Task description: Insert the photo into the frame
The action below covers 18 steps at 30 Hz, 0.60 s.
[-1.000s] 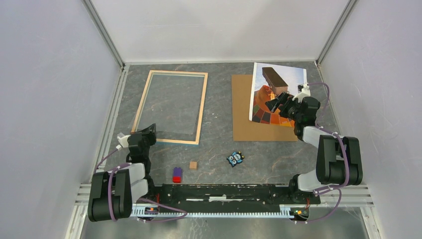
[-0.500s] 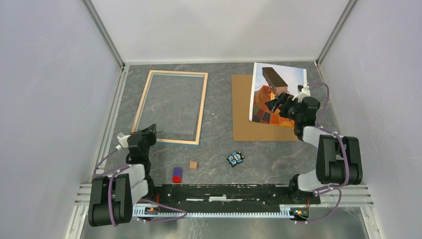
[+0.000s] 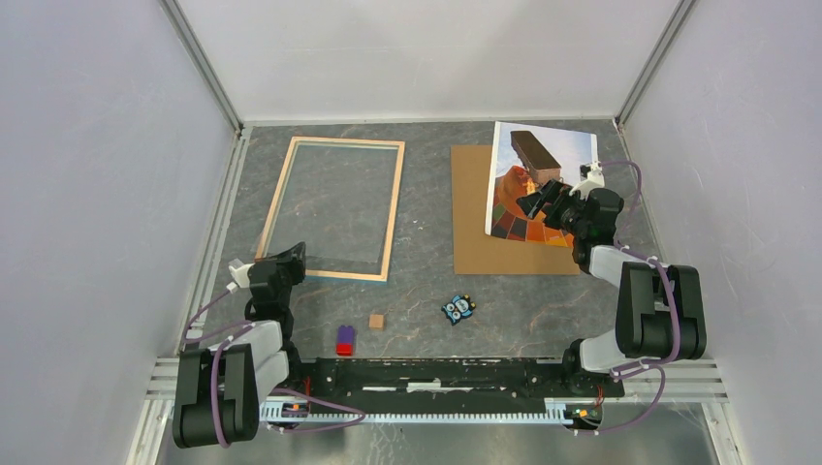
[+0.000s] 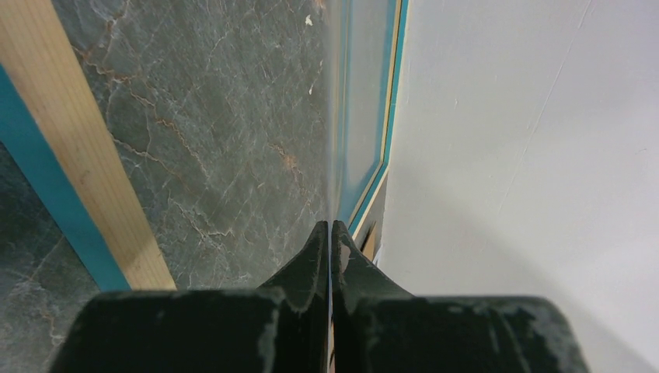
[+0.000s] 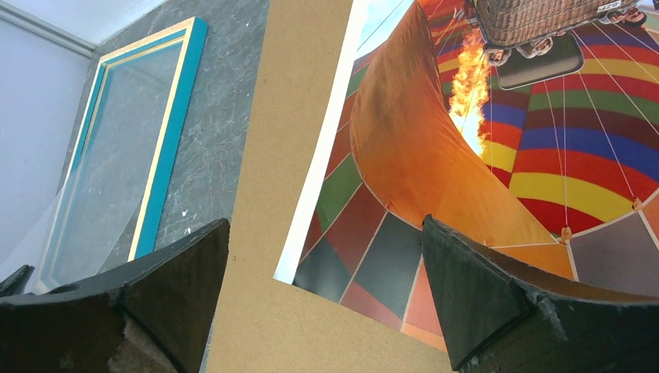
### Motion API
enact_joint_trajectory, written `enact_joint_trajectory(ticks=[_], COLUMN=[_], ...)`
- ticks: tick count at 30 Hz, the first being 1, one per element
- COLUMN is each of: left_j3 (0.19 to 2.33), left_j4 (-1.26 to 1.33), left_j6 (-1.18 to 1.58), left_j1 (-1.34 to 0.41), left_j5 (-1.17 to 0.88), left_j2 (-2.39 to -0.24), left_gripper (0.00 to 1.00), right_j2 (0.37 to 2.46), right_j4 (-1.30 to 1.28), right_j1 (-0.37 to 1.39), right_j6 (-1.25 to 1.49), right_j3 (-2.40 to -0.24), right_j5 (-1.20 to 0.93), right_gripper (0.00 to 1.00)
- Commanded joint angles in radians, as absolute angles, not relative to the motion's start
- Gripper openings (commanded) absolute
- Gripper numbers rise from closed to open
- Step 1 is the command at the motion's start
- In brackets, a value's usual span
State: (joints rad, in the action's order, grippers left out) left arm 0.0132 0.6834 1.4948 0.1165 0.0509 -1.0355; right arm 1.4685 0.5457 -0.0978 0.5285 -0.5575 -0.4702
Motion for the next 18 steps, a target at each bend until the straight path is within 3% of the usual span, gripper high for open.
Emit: enact_joint_trajectory(ticks=[1,13,15,18], left_j3=[0.021,0.027,0.033,0.057], left_j4=[0.706,0.768,0.723,0.646], left_j6=[1.525,1.523,1.522,1.487], left_j1=[0.121,0.121,0.120,0.121], left_j5=[0.049,0.044,0.044,0.034], left_j2=[-1.023,-1.111,-1.101,-1.073], left_gripper=[0.02,0.03,0.12,0.35], right_j2=[1.476,1.466,1.463,1.480], right_j4=[0.598,0.594,0.592,0.591], right_j1=[-0.092,-0.092,-0.092,-0.091], right_j6=[0.531,0.527,0.523,0.525], right_j3=[-0.551,-0.550,-0.550,-0.557], right_j5=[-0.484,-0.487,-0.479,-0.491], right_gripper=[0.98,0.98,0.98,0.98])
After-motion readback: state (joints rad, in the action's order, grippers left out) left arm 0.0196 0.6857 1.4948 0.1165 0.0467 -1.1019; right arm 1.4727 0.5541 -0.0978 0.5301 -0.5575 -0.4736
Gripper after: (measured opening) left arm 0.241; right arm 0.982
